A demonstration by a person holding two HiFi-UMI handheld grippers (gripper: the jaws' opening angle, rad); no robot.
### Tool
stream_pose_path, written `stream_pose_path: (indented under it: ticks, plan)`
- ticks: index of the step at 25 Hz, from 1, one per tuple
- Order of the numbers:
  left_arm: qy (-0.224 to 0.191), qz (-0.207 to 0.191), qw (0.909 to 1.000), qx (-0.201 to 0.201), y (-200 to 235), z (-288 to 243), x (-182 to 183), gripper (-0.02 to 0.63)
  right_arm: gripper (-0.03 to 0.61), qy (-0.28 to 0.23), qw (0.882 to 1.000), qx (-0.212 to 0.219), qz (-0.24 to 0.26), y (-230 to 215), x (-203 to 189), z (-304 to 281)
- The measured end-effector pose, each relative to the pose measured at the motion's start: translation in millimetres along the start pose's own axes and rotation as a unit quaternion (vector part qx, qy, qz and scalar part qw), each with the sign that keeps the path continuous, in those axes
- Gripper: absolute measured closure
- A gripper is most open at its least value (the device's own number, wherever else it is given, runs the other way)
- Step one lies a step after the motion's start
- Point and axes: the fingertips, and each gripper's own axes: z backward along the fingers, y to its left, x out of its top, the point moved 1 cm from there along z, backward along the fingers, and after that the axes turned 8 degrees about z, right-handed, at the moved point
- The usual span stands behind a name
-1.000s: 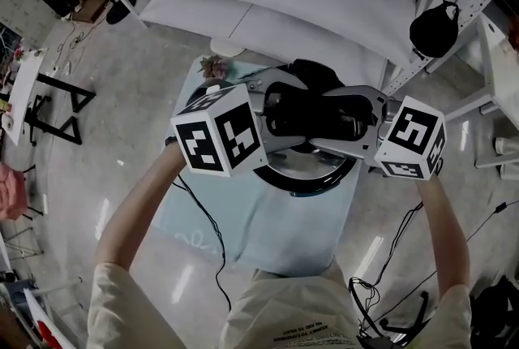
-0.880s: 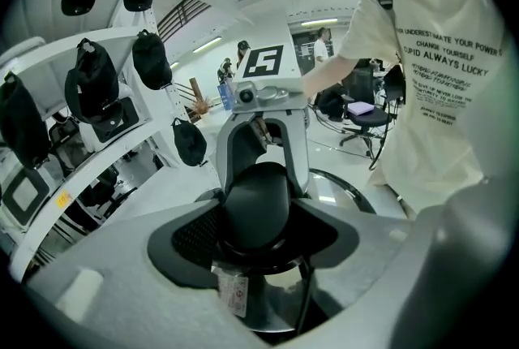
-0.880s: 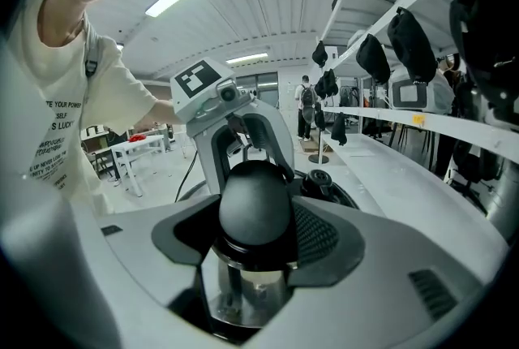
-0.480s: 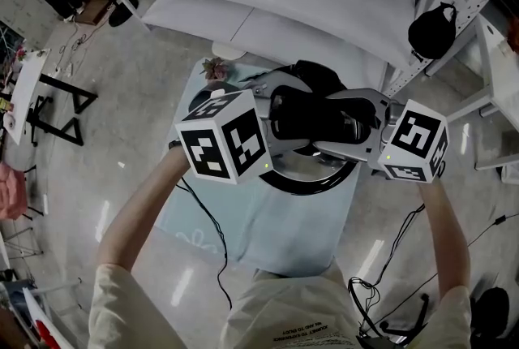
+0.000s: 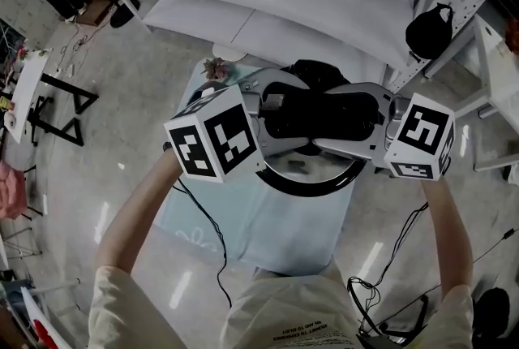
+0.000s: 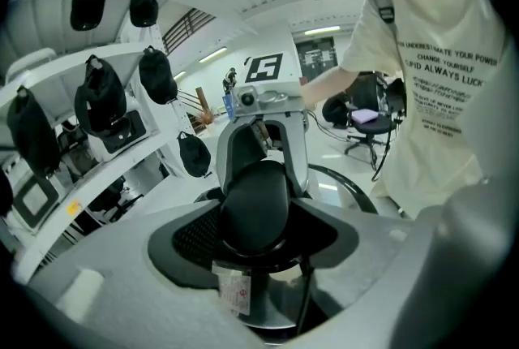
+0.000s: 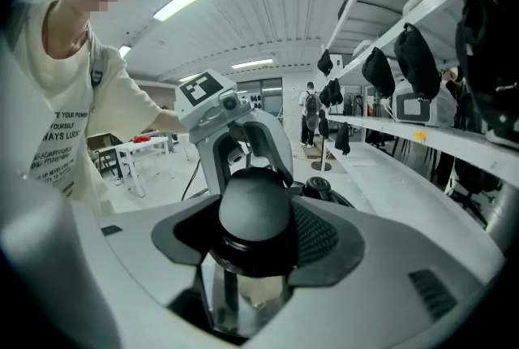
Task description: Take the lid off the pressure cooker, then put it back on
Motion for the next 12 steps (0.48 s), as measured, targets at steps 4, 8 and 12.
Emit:
stream_pose_path:
  ticks: [4,8,12]
  plan:
    - [0.004,-0.009,0.9999,0.009,-5.3,11.9,6.2,0.336,0.305,-0.008,1.000,0.003,0.005,7.0,12.0,1.1]
    - [0.008,-0.017,0.9996,0.021,-15.8,24.8,6.1,0.337,0.305,-0.003,1.000,0.003,0.022,19.4,22.6,-3.5]
    - [0.005,-0.021,0.9994,0.029,-29.1,34.7,7.9,0.338,0.305,-0.004,1.000,0.005,0.029,33.9,30.2,-4.5]
